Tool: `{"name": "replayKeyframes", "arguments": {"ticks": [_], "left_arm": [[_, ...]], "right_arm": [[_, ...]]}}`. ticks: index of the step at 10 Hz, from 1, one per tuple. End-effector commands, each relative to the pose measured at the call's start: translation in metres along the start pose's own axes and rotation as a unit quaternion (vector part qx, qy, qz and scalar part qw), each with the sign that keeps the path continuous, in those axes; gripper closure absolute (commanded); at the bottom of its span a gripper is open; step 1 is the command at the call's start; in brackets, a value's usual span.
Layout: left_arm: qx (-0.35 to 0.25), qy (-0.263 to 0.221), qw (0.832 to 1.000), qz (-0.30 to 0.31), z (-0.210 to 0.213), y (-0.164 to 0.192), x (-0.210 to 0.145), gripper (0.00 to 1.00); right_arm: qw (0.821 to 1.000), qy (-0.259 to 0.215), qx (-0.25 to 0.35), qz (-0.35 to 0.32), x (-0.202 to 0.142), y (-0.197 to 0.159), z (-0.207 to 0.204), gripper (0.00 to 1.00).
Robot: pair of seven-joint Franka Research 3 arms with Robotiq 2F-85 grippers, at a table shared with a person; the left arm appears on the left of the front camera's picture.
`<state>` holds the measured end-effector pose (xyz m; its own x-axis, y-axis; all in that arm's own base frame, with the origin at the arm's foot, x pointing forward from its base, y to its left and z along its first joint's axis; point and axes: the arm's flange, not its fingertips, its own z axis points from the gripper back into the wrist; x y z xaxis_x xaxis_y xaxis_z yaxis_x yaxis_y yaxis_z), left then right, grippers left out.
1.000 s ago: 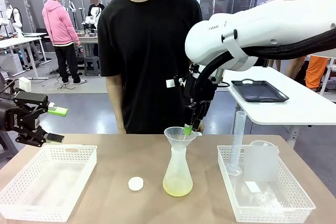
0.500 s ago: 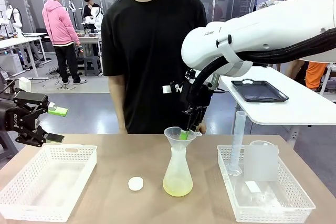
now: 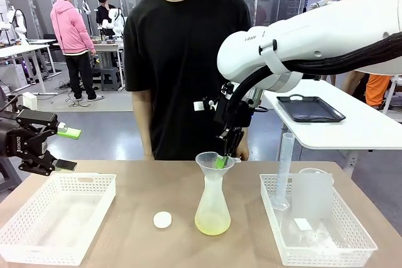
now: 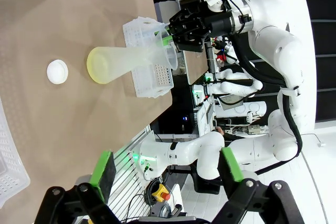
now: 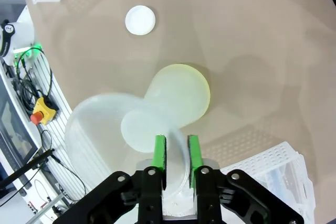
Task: Prepare the solutions needed for the experiment.
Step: Once the solution is in the Big flask , pick up the Plastic Funnel and place it back into the right Organizing basket.
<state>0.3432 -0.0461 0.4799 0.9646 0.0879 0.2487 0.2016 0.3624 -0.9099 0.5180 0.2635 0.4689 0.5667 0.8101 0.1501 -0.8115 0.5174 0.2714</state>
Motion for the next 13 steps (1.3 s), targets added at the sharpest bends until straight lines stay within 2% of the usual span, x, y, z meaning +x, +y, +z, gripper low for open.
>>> {"name": "replayKeyframes", "arguments": {"ticks": [1, 2, 7, 13], "left_arm": [[-0.013, -0.004, 1.0, -0.007, -0.002, -0.001, -0.001, 0.0], [-0.013, -0.004, 1.0, -0.007, -0.002, -0.001, -0.001, 0.0], [-0.013, -0.004, 1.0, -0.007, -0.002, -0.001, -0.001, 0.0], [-0.013, -0.004, 1.0, -0.007, -0.002, -0.001, -0.001, 0.0]], "right_arm": [[1.0, -0.01, 0.011, 0.007, -0.002, 0.0, -0.003, 0.97], [1.0, -0.012, 0.015, 0.009, -0.001, 0.0, -0.002, 1.0], [1.0, -0.008, 0.021, 0.006, 0.0, 0.005, 0.003, 1.0], [0.998, -0.03, 0.052, 0.002, -0.007, 0.016, 0.035, 1.0]]}}
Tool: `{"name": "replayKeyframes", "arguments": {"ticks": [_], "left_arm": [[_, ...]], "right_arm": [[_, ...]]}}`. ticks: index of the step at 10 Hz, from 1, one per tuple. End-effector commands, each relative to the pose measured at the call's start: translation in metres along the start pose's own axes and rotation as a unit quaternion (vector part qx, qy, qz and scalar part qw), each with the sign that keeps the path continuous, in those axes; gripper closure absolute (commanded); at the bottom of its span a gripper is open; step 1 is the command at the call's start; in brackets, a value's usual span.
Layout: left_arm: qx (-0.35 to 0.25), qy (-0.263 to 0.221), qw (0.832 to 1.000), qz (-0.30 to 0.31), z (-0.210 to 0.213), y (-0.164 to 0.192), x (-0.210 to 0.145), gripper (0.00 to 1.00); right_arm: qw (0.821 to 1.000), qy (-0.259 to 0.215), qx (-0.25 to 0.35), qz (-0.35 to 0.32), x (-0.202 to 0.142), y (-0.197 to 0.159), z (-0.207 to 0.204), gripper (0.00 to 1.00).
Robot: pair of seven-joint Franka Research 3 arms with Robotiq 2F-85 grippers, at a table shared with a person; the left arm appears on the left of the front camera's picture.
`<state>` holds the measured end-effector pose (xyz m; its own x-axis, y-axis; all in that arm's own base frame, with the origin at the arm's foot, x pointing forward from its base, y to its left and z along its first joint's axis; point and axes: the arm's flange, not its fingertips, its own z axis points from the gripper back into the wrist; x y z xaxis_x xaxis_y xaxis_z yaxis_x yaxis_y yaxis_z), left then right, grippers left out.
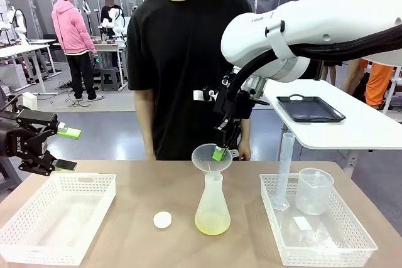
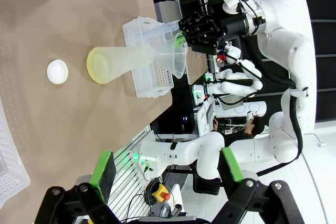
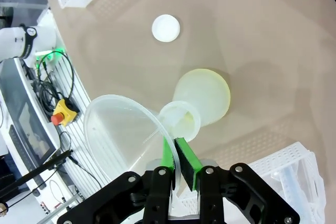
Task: Prepare the solutions needed for the experiment.
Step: Once the solution is in the Big flask , pick up the Plastic Funnel and place it back into the right Organizing basket.
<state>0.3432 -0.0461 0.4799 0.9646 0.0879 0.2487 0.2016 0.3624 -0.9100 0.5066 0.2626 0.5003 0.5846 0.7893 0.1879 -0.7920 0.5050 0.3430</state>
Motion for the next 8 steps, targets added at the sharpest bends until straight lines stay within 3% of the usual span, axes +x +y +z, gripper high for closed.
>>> {"name": "replayKeyframes", "arguments": {"ticks": [1, 8], "left_arm": [[-0.013, -0.004, 1.0, -0.007, -0.002, -0.001, -0.001, 0.0], [-0.013, -0.004, 1.0, -0.007, -0.002, -0.001, -0.001, 0.0]], "right_arm": [[1.0, -0.003, 0.011, 0.003, -0.006, 0.003, 0.014, 1.0], [1.0, -0.02, 0.011, 0.015, -0.014, 0.03, 0.059, 1.0]]}}
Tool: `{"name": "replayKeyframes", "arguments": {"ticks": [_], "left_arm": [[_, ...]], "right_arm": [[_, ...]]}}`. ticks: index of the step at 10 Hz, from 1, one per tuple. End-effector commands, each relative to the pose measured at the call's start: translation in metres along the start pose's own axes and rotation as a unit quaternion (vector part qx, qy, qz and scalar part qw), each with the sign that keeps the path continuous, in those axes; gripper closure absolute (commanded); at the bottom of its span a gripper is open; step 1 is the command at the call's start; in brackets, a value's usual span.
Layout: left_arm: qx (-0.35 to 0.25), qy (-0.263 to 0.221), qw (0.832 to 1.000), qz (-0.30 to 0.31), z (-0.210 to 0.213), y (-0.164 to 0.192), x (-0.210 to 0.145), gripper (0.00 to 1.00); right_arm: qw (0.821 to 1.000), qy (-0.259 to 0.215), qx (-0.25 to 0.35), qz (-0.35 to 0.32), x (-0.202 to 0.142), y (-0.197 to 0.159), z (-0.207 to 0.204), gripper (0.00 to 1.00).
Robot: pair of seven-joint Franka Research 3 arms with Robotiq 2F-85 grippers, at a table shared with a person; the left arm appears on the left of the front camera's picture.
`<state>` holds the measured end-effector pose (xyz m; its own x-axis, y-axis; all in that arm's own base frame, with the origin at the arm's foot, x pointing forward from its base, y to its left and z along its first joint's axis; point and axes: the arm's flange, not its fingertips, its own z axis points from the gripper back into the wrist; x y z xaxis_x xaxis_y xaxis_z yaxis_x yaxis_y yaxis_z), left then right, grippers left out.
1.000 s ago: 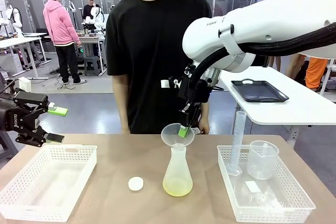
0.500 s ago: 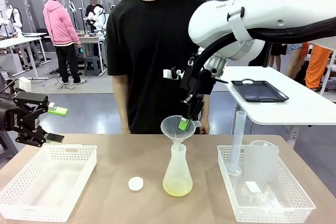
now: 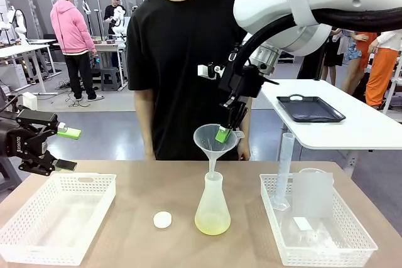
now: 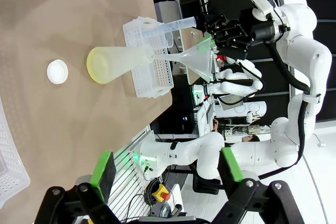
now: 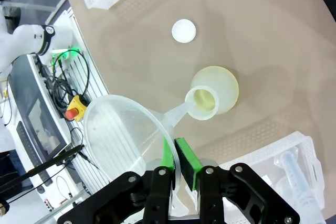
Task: Prepare the solutions needed for the experiment.
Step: Once the solution is in the Big flask , pick up the Plastic Funnel and place it back into the right Organizing basket.
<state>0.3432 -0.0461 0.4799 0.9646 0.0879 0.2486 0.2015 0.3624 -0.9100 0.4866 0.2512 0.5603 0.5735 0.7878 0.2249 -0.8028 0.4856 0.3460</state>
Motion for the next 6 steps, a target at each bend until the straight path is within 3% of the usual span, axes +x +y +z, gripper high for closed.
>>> {"name": "replayKeyframes", "arguments": {"ticks": [1, 3, 6], "left_arm": [[-0.013, -0.004, 1.0, -0.007, -0.002, -0.001, -0.001, 0.0], [-0.013, -0.004, 1.0, -0.007, -0.002, -0.001, -0.001, 0.0], [-0.013, -0.004, 1.0, -0.007, -0.002, -0.001, -0.001, 0.0]], "right_arm": [[1.0, -0.002, 0.007, 0.006, -0.005, 0.001, 0.007, 1.0], [1.0, 0.003, 0.0, 0.005, -0.007, 0.001, 0.016, 1.0], [0.998, 0.037, -0.013, -0.042, -0.03, -0.032, 0.048, 1.0]]}}
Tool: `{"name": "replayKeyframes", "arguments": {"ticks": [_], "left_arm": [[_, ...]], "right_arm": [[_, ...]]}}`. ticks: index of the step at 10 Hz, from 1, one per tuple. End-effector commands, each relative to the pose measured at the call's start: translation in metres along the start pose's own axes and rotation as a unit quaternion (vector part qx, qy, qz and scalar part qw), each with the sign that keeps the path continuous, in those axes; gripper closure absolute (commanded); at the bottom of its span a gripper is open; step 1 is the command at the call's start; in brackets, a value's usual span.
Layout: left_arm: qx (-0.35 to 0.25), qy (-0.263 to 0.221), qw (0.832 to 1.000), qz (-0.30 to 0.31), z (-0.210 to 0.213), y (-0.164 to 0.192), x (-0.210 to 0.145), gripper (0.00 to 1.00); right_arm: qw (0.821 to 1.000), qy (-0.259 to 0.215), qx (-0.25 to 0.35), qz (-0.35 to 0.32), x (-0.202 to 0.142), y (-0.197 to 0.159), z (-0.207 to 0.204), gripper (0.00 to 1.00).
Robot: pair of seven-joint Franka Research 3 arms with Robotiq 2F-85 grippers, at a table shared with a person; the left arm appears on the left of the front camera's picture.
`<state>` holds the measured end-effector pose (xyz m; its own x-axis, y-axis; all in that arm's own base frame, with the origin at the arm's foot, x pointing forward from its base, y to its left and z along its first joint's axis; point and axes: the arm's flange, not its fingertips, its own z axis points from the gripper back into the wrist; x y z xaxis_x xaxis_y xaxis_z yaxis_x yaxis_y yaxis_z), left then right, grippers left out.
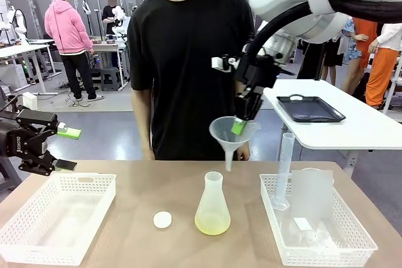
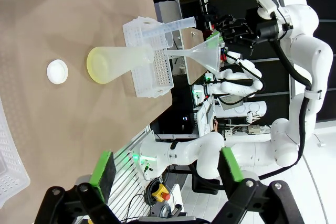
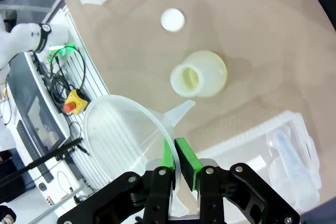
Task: Prepare the solutions needed for the experiment.
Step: Once the solution is in the Big flask , pick up the Plastic Funnel and place it back into the right Organizing basket.
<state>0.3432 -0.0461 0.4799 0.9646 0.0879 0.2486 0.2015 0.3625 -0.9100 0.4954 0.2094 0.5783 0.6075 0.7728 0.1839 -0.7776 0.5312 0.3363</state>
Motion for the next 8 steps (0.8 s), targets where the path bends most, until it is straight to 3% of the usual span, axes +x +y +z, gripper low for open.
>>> {"name": "replayKeyframes", "arguments": {"ticks": [1, 5, 8], "left_arm": [[-0.013, -0.004, 1.0, -0.007, -0.002, -0.001, -0.001, 0.0], [-0.013, -0.004, 1.0, -0.007, -0.002, -0.001, -0.001, 0.0], [-0.013, -0.004, 1.0, -0.007, -0.002, -0.001, -0.001, 0.0]], "right_arm": [[0.999, 0.032, -0.006, -0.027, -0.017, -0.022, 0.022, 1.0], [0.995, 0.029, -0.024, -0.093, -0.078, -0.06, 0.05, 1.0], [0.992, 0.035, -0.001, -0.121, -0.12, -0.077, 0.051, 1.0]]}}
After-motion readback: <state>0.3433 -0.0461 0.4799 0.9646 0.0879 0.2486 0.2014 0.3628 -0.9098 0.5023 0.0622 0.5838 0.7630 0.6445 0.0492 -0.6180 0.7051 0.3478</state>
